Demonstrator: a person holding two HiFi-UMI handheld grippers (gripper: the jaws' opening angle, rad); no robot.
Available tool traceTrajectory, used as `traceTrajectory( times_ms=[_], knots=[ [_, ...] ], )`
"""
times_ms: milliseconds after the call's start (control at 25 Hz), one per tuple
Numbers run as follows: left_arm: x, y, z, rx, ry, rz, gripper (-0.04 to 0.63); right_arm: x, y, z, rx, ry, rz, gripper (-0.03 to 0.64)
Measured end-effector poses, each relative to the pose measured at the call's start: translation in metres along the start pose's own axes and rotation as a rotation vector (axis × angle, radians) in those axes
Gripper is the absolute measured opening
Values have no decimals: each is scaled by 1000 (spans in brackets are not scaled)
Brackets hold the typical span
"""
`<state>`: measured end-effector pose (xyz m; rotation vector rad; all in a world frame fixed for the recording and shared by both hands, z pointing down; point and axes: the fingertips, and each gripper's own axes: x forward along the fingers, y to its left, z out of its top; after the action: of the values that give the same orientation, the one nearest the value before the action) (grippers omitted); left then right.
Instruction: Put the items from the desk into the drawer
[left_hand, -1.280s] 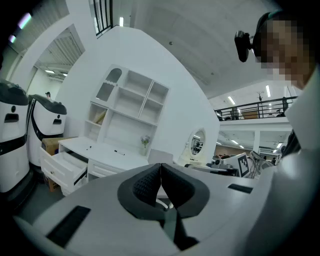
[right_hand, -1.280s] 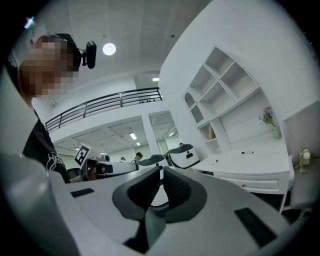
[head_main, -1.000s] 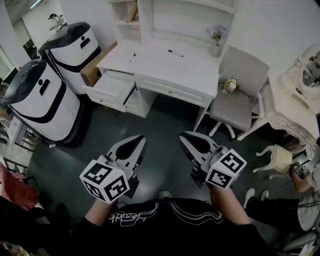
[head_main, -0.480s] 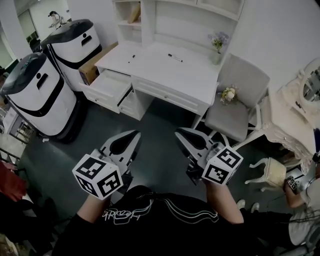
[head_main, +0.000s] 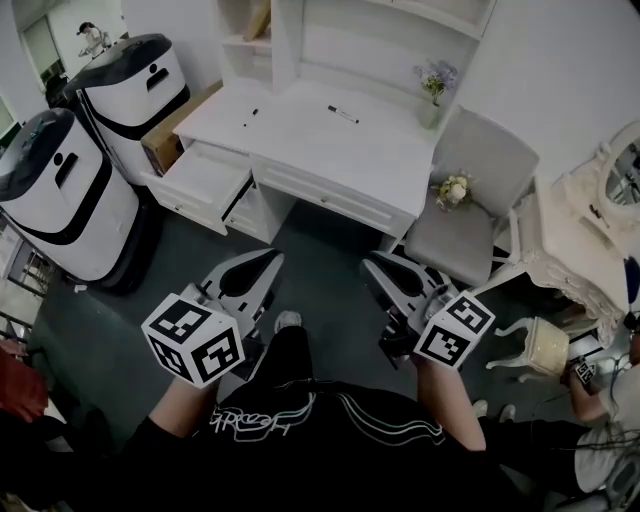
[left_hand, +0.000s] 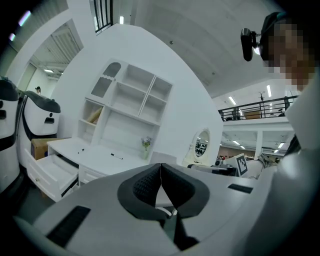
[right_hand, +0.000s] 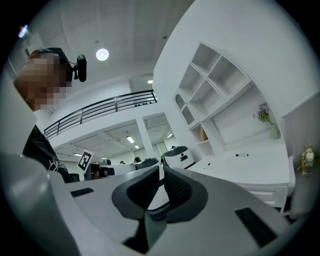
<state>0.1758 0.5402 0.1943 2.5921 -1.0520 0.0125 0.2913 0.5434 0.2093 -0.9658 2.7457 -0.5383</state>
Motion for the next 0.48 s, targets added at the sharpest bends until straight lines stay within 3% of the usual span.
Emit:
traceTrajectory(
  times_ms=[240, 480],
  knots=[
    [69, 73, 20, -18, 10, -30, 21, 71, -73, 5, 28, 24, -18, 58],
    [148, 182, 47, -68, 56, -34, 21, 176, -160, 18, 95, 63, -24, 58]
  ],
)
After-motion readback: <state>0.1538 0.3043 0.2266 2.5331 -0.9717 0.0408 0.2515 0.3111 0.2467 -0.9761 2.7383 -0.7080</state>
